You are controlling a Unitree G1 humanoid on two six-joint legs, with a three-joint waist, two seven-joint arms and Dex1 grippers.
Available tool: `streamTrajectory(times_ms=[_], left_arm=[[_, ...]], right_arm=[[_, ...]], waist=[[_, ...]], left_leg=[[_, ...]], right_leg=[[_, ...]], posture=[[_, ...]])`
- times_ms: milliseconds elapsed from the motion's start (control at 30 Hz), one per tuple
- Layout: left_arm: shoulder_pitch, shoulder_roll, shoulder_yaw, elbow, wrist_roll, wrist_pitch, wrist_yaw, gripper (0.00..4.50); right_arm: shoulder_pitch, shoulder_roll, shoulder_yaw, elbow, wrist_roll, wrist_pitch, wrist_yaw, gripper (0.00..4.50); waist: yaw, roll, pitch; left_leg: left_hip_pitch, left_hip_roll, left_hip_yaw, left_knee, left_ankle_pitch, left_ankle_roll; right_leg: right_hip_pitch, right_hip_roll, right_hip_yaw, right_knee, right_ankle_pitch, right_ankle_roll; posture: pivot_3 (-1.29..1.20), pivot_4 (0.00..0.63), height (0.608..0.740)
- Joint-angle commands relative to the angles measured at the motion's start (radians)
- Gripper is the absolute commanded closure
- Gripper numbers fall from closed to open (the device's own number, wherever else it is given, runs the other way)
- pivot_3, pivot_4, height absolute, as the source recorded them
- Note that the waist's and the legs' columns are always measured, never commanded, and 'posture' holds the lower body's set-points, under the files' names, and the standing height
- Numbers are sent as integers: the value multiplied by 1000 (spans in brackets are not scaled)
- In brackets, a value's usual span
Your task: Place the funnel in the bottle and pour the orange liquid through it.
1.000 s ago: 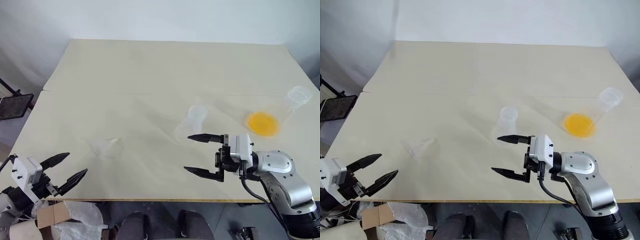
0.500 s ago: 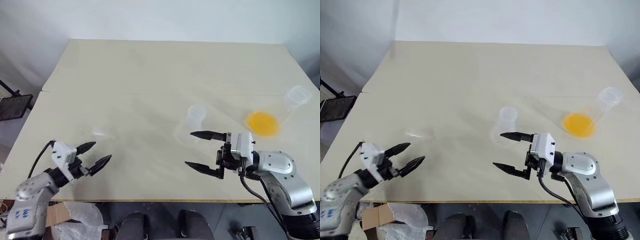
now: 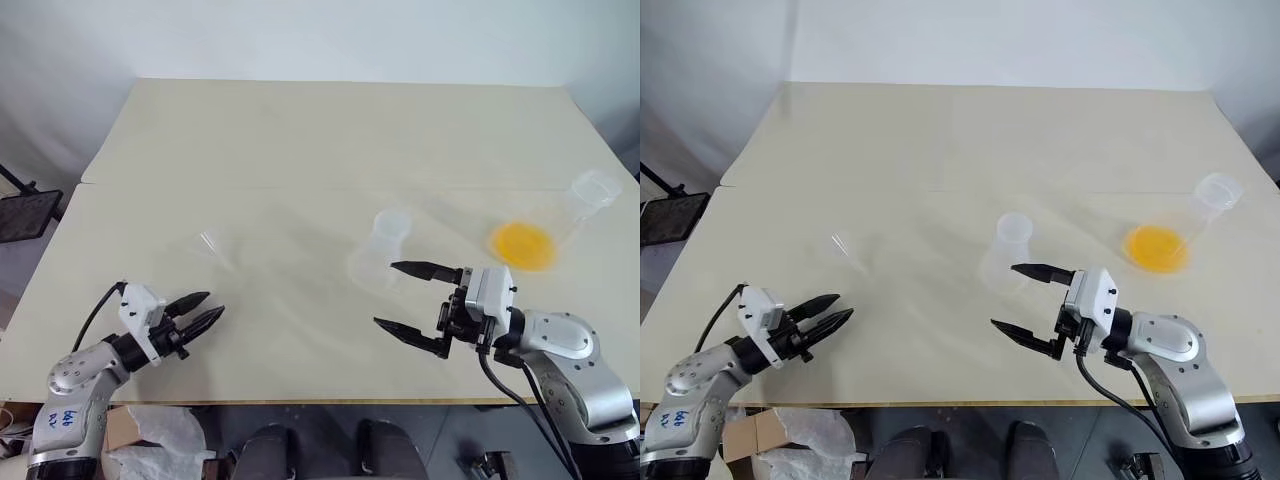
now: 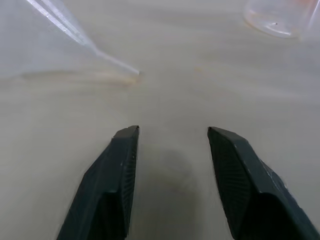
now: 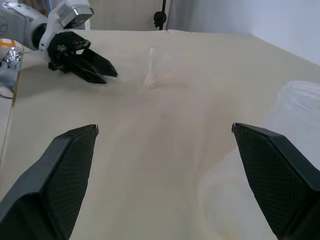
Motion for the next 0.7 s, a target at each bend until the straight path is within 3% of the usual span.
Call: streamTrajectory(times_ms=[33, 133, 367, 700], left_arm=[[-22, 24, 66, 12, -29, -25, 11, 1036], [-85, 42, 88, 43, -27, -36, 22, 25], [-179, 108, 91, 131, -14, -39, -17, 25], [-264, 111, -14, 198, 1, 3, -73, 25]], right_arm=[[6, 11, -7, -39, 2, -21, -14, 0], [6, 18, 0, -40, -4, -22, -19, 0], [-10, 33, 4, -27, -15, -28, -25, 0], [-21, 42, -1, -20, -24, -32, -27, 0]], waist=[[1, 0, 0], [5, 0, 0], [-4, 0, 0], [0, 0, 0]], left_leg=[[0, 0, 0, 0, 0, 0], [0, 0, 0, 0, 0, 0], [0, 0, 0, -1, 0, 0], [0, -1, 1, 0, 0, 0]], right_leg=[[0, 0, 0, 0, 0, 0], [0, 0, 0, 0, 0, 0], [-1, 0, 0, 0, 0, 0], [-1, 0, 0, 1, 0, 0]], posture=[[0, 150, 740], [0, 150, 740], [0, 150, 740], [0, 150, 740]])
